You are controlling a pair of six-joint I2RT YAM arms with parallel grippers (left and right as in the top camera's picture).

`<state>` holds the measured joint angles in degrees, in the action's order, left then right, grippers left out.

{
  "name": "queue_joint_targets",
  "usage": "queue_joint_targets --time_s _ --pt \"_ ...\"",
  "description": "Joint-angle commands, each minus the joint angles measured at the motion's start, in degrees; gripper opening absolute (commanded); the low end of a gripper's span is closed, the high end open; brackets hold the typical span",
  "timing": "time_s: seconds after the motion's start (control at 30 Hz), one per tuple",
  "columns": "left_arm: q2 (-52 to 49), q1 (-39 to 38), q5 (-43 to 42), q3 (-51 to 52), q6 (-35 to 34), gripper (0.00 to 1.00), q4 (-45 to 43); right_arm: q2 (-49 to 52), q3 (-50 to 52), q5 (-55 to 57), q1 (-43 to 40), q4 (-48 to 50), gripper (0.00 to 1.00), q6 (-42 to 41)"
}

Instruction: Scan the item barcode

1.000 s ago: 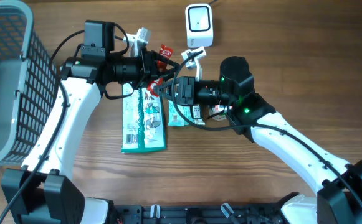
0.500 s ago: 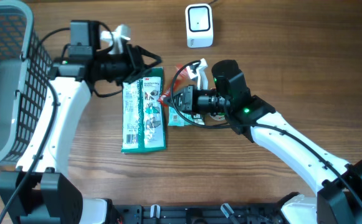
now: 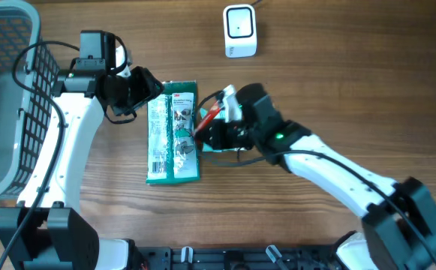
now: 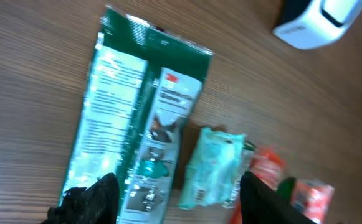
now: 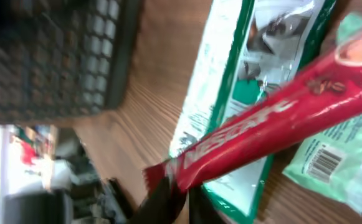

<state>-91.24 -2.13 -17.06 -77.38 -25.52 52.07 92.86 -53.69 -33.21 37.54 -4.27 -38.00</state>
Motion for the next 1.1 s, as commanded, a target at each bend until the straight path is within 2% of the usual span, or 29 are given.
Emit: queue_joint_targets --time_s 0.0,0.03,0.13,0.3,0.47,0.57,0.6,0.63,0.8,1.07 --pt "-0.04 0.13 4.35 -0.46 1.38 0.57 0.37 3.06 -0.33 2.95 2.75 -0.02 0.40 8.61" --pt "-0.04 0.00 4.35 -0.46 1.51 0.57 0.55 3.04 -0.55 3.54 2.80 -0.57 0.50 8.98" --pt "-0.07 -0.39 5.01 -0.46 4.28 0.59 1.01 2.86 -5.42 3.65 2.12 -7.34 0.62 11.63" --pt "-0.07 -0.76 7.43 -0.46 4.57 0.61 2.08 2.86 -21.86 12.22 1.77 -30.49 0.71 20.63" --pt "-0.07 -0.76 8.07 -0.46 8.79 0.70 4.55 2.78 -34.18 26.32 -0.22 -46.99 0.80 21.70" --pt "-0.07 -0.74 12.94 -0.46 8.83 0.79 5.70 2.75 -36.59 32.04 -3.23 -53.33 0.84 21.33" --pt "-0.07 -0.74 16.37 -0.46 8.81 1.00 6.08 2.78 -36.59 32.57 -6.25 -56.68 0.90 21.35" --pt "-0.07 -0.74 16.70 -0.46 8.81 1.00 6.05 2.78 -36.57 32.54 -9.79 -60.33 1.00 21.35" --pt "-0.07 -0.74 16.70 -0.46 8.79 1.00 6.05 2.78 -36.57 35.58 -15.72 -64.76 1.00 21.49" --pt "-0.07 -0.74 16.70 -0.46 8.81 1.00 6.05 2.80 -36.57 36.20 -19.04 -57.35 1.00 21.46"
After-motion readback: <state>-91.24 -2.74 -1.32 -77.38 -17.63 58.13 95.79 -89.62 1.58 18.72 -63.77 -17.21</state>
